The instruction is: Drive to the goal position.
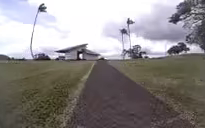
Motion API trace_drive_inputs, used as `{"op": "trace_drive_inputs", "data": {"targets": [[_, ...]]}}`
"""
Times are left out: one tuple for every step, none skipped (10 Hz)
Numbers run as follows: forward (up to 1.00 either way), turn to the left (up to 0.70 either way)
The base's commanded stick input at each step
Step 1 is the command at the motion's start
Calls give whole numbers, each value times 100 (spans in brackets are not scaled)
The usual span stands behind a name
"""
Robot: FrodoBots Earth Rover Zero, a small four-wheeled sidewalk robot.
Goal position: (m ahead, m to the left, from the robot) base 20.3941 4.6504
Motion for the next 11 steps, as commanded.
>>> {"op": "trace_drive_inputs", "data": {"targets": [[70,0],[70,0],[70,0],[70,0],[70,0],[70,0],[70,0],[70,0],[70,0],[70,0],[70,0]]}}
